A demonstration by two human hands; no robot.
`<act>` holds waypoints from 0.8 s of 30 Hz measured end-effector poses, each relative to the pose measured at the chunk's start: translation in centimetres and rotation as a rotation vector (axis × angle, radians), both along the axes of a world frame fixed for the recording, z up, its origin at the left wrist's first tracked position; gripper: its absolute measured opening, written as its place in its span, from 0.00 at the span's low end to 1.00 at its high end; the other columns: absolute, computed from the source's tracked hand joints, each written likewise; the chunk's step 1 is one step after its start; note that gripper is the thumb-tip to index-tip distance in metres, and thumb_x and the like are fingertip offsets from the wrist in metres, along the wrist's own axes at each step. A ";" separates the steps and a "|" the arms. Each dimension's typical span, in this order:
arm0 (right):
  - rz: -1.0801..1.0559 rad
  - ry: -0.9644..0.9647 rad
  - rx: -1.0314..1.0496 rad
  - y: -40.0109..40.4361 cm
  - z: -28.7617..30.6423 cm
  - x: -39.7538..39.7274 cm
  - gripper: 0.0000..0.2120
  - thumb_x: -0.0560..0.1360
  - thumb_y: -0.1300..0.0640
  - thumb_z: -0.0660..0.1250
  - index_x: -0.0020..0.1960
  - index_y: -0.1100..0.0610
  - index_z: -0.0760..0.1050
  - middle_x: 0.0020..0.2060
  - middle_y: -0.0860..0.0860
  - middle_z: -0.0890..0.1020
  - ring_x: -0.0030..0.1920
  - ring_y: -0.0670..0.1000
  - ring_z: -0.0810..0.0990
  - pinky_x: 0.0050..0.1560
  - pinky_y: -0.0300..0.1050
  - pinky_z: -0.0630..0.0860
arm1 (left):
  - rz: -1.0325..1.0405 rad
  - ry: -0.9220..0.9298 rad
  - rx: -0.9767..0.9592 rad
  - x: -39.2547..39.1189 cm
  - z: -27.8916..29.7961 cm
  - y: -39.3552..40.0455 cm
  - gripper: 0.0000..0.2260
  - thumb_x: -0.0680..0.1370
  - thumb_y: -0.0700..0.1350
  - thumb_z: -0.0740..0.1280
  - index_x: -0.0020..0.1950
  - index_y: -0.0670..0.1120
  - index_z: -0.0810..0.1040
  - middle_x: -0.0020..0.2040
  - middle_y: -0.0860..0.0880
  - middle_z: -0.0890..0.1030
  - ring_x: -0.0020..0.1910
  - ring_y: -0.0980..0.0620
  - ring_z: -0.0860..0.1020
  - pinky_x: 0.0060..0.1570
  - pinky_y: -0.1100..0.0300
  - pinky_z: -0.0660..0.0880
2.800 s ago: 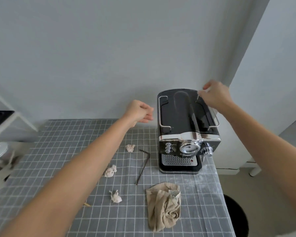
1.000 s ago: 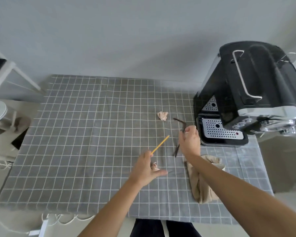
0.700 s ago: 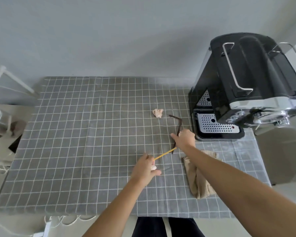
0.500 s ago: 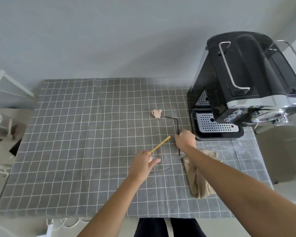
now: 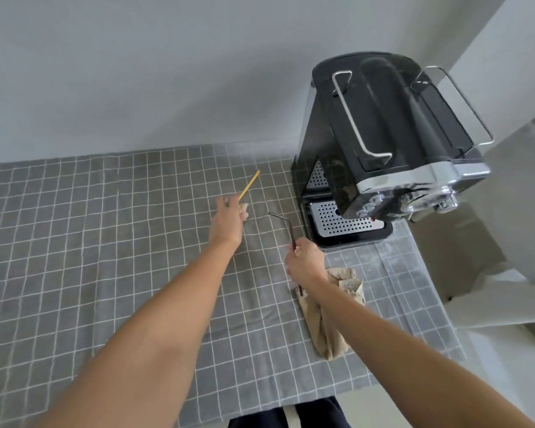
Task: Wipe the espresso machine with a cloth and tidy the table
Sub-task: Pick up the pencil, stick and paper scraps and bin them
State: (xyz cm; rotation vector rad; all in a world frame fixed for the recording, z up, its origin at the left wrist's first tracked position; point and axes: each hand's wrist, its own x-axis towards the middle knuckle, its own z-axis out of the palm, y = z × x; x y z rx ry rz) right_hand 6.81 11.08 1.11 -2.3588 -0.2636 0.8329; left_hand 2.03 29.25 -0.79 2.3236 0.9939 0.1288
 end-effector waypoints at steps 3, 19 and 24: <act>-0.016 -0.005 0.048 -0.5 0.2 0.0 0.08 0.78 0.61 0.62 0.54 0.61 0.77 0.44 0.54 0.81 0.42 0.53 0.78 0.45 0.49 0.79 | -0.081 0.080 -0.026 0.8 -1.0 0.2 0.15 0.80 0.39 0.60 0.66 0.49 0.69 0.60 0.46 0.67 0.41 0.53 0.77 0.41 0.57 0.75; -0.567 0.474 0.340 -9.1 4.0 1.9 0.14 0.79 0.56 0.55 0.48 0.61 0.76 0.31 0.52 0.71 0.27 0.49 0.69 0.23 0.40 0.63 | 0.090 0.028 -0.768 -1.7 3.3 -10.4 0.06 0.80 0.45 0.60 0.50 0.43 0.74 0.38 0.46 0.78 0.35 0.48 0.78 0.28 0.59 0.70; -0.695 0.541 0.480 -16.1 5.2 4.7 0.05 0.80 0.64 0.60 0.49 0.62 0.74 0.32 0.54 0.71 0.28 0.50 0.69 0.26 0.42 0.65 | -0.057 0.079 -1.175 0.7 6.8 -18.4 0.07 0.79 0.43 0.63 0.55 0.41 0.75 0.44 0.44 0.80 0.32 0.53 0.80 0.25 0.61 0.73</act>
